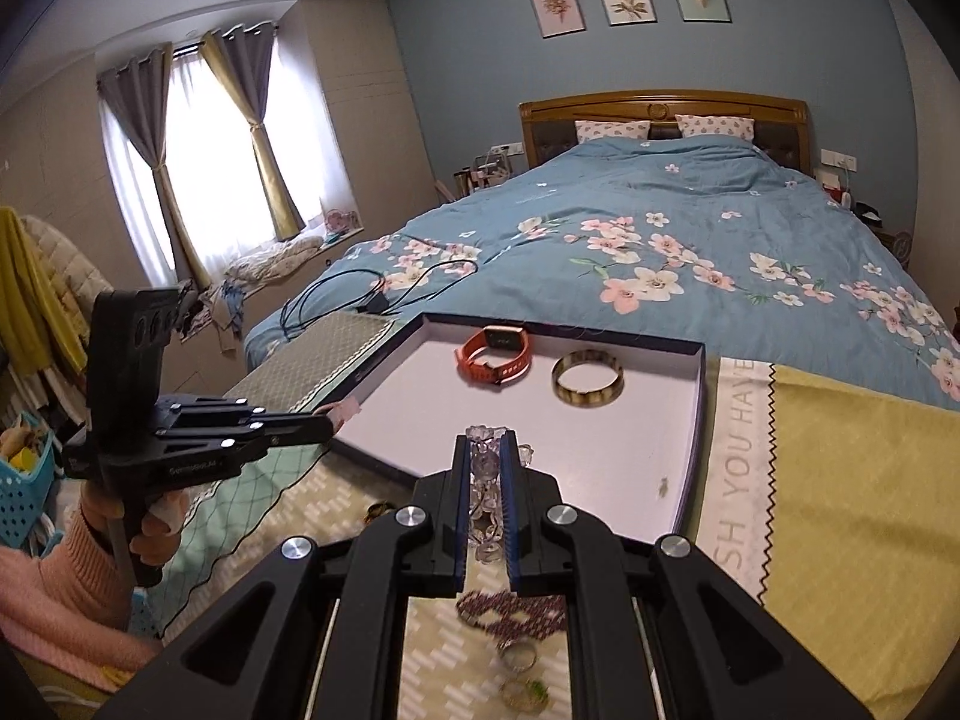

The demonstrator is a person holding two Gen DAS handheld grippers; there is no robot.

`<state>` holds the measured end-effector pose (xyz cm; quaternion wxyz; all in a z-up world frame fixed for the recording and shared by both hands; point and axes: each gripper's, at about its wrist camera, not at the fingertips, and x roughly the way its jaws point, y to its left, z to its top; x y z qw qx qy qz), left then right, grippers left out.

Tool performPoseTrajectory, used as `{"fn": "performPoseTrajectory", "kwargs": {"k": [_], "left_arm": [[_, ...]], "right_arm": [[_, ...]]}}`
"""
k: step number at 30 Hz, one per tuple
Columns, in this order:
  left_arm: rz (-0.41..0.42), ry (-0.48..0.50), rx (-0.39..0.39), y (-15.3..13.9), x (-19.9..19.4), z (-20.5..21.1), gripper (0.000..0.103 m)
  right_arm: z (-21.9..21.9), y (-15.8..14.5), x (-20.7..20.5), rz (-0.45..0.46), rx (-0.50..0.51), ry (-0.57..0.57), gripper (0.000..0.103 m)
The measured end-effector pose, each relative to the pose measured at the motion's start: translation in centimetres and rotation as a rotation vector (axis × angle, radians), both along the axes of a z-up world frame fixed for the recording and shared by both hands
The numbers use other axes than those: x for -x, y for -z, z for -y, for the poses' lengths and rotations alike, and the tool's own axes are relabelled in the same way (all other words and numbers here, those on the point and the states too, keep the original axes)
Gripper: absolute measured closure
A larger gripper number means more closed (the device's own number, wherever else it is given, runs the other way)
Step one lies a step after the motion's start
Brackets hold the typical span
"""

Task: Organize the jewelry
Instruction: 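Carry the clip with the left gripper while the right gripper carries the crystal bracelet into the lid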

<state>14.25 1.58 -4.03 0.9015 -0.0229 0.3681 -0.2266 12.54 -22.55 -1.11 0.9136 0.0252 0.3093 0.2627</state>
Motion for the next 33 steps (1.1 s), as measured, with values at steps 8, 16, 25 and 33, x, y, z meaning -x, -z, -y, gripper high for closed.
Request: {"fn": "performPoseTrajectory", "kwargs": {"k": [8,16,25,33], "left_arm": [[-0.010,-0.009,-0.013,0.1,-2.5,0.3,0.099],[-0.020,-0.007,-0.053,0.5,-4.9,1.2,0.099],[-0.067,-0.016,-0.049,1.4,-7.3,1.0,0.099],[-0.085,-0.020,-0.075,2.0,-8.9,1.5,0.099]], "right_arm": [[0.4,0.6,-3.6,-0.031,-0.019,0.045,0.095],[-0.5,1.6,-6.2,-0.060,-0.002,0.062,0.095],[-1.4,2.8,-8.7,-0.089,0.016,0.068,0.095],[-1.9,3.6,-10.1,-0.108,0.027,0.078,0.095]]}}
